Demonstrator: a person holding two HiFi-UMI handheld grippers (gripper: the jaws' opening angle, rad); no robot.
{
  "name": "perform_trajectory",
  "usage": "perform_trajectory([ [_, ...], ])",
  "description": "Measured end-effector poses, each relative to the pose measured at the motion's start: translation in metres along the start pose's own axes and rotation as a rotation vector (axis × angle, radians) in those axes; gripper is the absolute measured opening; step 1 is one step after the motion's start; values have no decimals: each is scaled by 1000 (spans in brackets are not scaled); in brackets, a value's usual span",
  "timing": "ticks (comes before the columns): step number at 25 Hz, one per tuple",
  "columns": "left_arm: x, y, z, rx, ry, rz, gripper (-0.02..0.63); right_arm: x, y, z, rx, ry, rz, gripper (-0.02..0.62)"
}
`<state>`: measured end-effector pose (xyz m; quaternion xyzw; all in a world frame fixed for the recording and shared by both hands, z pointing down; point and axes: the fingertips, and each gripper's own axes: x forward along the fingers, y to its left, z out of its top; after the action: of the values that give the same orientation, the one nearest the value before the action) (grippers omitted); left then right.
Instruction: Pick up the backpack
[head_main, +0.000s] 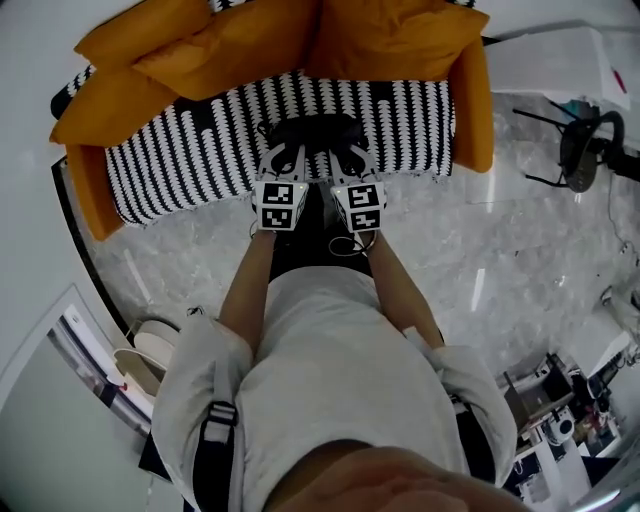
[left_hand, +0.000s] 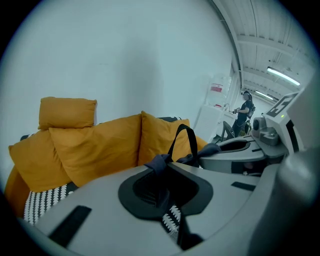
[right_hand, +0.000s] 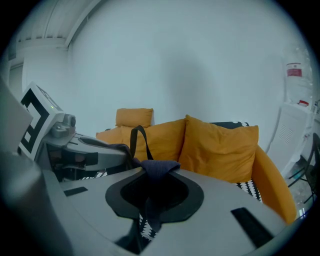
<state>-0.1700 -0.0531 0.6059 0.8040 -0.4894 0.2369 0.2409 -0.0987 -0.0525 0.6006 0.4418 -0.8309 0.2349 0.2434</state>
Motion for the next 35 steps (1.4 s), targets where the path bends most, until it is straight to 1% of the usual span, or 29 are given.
perform_trajectory([
  [6,-18,-6,0,1,-25,28,31,-15,7,0,-22,-20,4,64],
  [11,-36,-26,7,27,-38,28,31,-37,9,1,-25,-41,10,64],
  [17,-56,-37,21,15,-98,59,31,-65,11,18,-34,-98,-3,64],
  [26,-86,-61,80,41,-215,92,31,-113,6,66,-53,-223,-36,64],
  [35,-121,-90,139,127,-312,100,31,-161,1,117,-82,-340,-53,64],
])
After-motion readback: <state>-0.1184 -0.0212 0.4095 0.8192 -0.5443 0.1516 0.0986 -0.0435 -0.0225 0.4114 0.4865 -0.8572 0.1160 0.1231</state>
